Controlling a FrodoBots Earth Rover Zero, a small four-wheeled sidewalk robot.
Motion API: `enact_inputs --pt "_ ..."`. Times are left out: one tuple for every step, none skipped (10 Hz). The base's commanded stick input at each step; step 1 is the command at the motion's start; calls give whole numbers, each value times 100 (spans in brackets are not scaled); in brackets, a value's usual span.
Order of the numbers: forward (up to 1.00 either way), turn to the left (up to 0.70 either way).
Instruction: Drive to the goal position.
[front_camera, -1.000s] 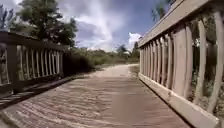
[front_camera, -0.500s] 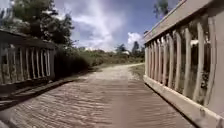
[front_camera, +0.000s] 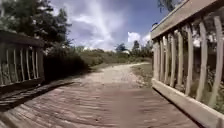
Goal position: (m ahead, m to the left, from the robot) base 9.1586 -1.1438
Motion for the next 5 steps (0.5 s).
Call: enact_inputs --pt "85 0" --pt "85 0" --pt "85 0" --pt "85 0" --pt "85 0"
